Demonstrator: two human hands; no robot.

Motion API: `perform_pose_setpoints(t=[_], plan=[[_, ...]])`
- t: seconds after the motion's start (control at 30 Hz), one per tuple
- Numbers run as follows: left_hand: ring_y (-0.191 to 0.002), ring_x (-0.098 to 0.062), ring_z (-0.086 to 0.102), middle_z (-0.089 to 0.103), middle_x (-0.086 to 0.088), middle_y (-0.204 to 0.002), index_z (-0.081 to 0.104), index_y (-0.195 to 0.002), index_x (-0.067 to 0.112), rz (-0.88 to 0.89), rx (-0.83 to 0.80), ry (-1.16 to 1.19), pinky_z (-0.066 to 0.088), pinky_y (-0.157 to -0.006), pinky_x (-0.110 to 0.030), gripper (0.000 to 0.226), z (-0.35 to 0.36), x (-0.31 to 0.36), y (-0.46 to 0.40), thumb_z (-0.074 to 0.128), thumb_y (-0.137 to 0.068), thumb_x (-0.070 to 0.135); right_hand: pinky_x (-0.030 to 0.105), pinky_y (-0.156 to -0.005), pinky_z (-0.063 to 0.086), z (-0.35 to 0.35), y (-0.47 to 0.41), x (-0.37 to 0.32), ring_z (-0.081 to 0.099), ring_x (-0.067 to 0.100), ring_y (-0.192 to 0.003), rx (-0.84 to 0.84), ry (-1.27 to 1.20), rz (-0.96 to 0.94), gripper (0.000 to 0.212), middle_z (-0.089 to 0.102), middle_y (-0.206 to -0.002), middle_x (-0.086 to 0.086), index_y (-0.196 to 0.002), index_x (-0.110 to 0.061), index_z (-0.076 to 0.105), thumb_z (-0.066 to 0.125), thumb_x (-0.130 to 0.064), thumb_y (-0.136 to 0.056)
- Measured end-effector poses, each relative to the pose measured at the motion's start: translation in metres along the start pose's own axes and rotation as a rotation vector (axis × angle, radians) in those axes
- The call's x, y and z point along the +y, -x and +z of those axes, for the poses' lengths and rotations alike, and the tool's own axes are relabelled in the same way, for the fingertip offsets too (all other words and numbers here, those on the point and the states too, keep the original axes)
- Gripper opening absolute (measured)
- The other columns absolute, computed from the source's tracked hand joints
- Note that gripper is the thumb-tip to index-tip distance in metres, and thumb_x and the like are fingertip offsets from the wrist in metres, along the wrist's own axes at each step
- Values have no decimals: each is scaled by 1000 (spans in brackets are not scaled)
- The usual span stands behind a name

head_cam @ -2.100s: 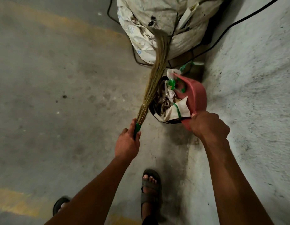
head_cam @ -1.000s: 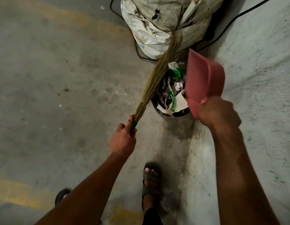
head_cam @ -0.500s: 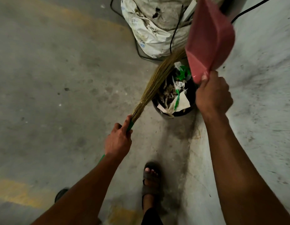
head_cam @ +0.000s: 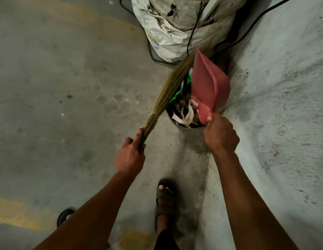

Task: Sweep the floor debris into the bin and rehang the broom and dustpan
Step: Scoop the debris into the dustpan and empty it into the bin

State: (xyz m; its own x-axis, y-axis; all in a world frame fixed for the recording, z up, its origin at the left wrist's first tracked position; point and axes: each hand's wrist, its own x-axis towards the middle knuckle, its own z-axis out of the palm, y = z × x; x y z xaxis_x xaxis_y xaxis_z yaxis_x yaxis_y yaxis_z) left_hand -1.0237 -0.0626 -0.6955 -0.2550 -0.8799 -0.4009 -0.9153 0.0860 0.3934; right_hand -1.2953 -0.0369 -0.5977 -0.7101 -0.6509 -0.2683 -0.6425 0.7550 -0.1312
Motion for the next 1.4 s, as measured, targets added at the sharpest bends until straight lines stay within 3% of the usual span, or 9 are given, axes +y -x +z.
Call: perform_pose_setpoints(t=[0.3,0.5,0.63,0.8,1.0,1.1,1.27,1.4], plan=[[-76,-14,51,51,-3,-112,10,-165,43,20,28,-11,52,-52,-32,68,-11,-8,-3,46,-107,45,42,-84,42,-29,-33,-17,61,41,-117,-198,-47,84,33,64,-128,16,-129,-19,60,46,-38,-105],[-72,-13,51,50,-3,-113,3,-165,44,-52,73,68,55,-51,-35,70,-16,-14,6,44,-108,44,41,-80,40,-71,-13,-23,63,42,-110,-82,-74,138,38,64,-121,18,-129,-16,61,42,-42,-108],[-72,-16,50,51,-5,-111,6,-166,39,-119,147,152,49,-51,-33,69,-17,-15,8,44,-109,42,39,-76,39,-79,12,-22,52,30,-88,28,-166,168,31,58,-100,8,-123,-20,60,38,-37,-110],[-74,-18,52,52,-5,-110,5,-166,41,-155,157,178,47,-54,-33,69,-10,-17,8,44,-109,43,41,-80,43,-57,29,-28,63,36,-104,-33,-181,181,32,67,-115,9,-126,-24,61,40,-42,-109],[-74,-18,53,53,-6,-116,7,-166,40,-93,108,140,56,-56,-39,67,-6,-16,12,42,-109,42,47,-91,49,-4,9,-41,61,44,-120,-148,-84,225,39,62,-131,22,-137,-14,54,48,-37,-105],[-75,-20,55,53,-7,-118,5,-166,40,-74,99,123,59,-57,-41,68,-1,-18,12,42,-109,42,42,-84,45,12,-9,-48,62,42,-120,-163,-60,196,42,61,-134,20,-140,-14,52,52,-35,-104],[-76,-16,53,52,-7,-118,3,-166,41,-102,86,118,56,-56,-37,69,4,-19,15,43,-109,44,47,-88,49,19,-22,-53,62,41,-120,-199,-37,189,40,60,-135,17,-136,-16,54,55,-38,-104],[-79,-14,53,51,-5,-119,3,-166,41,-121,80,145,55,-55,-33,70,1,-16,20,44,-109,43,46,-90,49,-9,-3,-40,63,43,-117,-173,-106,237,45,64,-128,19,-134,-19,60,43,-49,-105]])
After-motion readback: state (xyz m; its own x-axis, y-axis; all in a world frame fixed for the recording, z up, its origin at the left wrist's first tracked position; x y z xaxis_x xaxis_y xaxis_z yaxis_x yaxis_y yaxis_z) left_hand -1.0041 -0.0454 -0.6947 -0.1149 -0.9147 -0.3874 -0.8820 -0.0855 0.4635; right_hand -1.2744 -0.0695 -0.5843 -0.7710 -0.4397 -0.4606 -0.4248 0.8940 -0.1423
